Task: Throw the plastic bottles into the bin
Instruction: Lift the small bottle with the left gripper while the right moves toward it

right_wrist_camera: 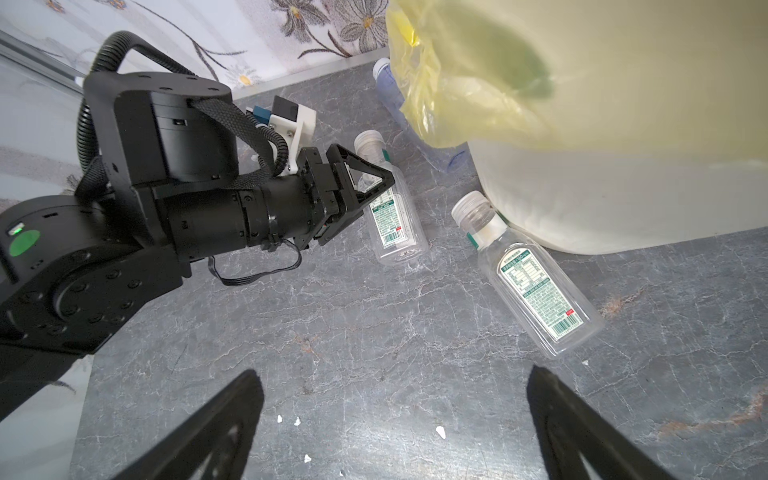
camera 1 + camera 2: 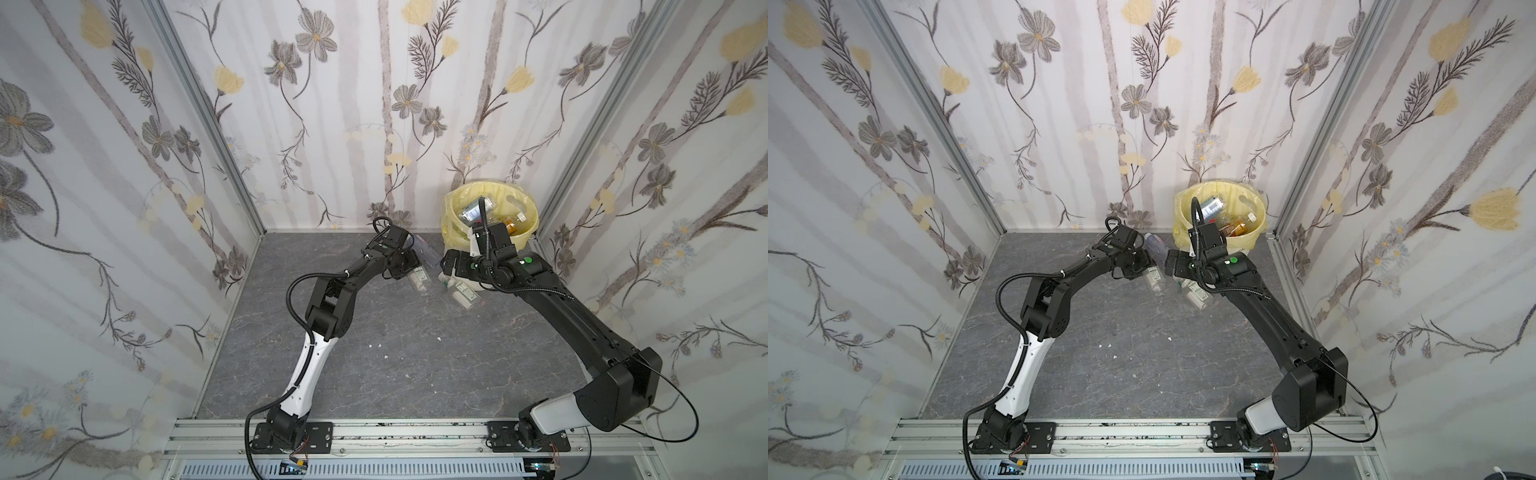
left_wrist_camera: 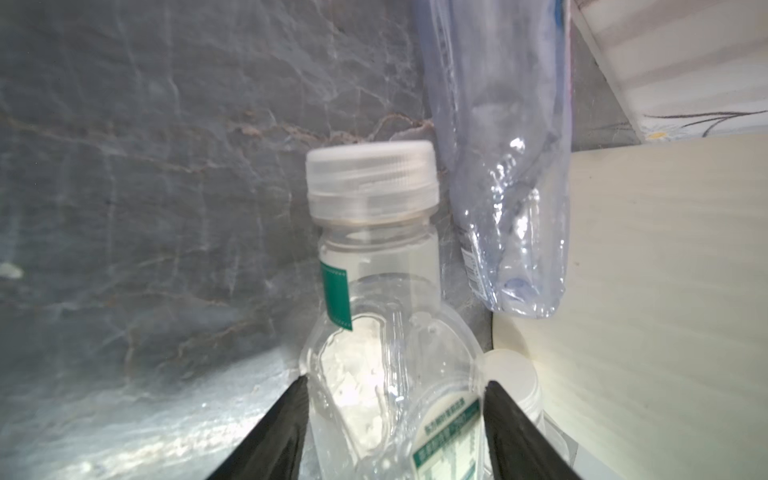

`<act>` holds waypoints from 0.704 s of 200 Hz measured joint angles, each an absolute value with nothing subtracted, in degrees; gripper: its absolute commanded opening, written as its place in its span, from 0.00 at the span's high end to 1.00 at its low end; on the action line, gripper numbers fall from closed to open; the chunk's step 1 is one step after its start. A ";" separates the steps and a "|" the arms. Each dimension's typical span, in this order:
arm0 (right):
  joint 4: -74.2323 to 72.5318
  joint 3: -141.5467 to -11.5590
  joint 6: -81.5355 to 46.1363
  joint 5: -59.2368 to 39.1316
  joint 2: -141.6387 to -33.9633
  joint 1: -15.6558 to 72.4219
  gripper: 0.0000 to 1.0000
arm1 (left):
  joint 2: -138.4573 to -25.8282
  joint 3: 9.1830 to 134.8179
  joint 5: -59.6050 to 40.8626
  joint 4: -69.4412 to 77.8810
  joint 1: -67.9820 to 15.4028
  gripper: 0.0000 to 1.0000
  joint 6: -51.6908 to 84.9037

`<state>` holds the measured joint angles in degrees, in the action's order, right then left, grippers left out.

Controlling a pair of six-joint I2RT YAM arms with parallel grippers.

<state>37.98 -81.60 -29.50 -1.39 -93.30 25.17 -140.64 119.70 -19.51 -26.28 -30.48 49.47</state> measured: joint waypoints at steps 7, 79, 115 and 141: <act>37.98 -81.17 -29.50 -1.58 -93.17 25.17 0.00 | -139.96 118.61 -19.57 -26.28 -30.72 0.35 49.45; 36.97 -76.18 -29.47 -1.76 -89.10 25.17 0.00 | -132.38 110.83 -19.59 -28.05 -32.21 0.22 47.70; 35.97 -74.52 -29.50 -1.76 -87.68 25.17 0.00 | -133.14 113.45 -18.59 -28.29 -32.14 0.14 47.59; 35.88 -73.93 -29.52 -1.74 -86.87 25.17 0.00 | -135.15 116.29 -18.09 -28.21 -32.10 0.12 47.83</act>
